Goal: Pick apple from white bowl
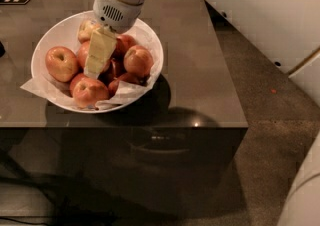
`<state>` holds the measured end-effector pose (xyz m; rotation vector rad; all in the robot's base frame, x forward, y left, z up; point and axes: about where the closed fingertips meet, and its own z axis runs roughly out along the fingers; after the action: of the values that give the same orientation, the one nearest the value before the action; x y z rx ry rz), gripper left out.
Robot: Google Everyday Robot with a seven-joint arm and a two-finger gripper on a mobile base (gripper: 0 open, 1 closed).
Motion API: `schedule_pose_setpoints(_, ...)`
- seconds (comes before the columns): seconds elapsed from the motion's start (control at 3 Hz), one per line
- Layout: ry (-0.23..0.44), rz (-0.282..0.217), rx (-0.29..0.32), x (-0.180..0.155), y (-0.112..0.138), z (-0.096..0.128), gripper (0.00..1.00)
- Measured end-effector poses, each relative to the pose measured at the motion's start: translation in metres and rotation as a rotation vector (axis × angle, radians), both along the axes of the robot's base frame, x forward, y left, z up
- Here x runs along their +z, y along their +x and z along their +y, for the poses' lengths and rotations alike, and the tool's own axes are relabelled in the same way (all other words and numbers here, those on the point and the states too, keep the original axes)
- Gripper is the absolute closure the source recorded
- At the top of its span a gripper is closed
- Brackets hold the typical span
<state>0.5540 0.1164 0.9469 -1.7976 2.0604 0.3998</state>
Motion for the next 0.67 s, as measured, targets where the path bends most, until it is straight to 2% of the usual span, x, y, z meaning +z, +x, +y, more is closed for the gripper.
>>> schedule_pose_setpoints(0.33, 0.000, 0.000, 0.000, 0.0000, 0.0000, 0.0000, 0.09)
schedule_pose_setpoints(0.67, 0.000, 0.000, 0.000, 0.0000, 0.0001, 0.0001, 0.11)
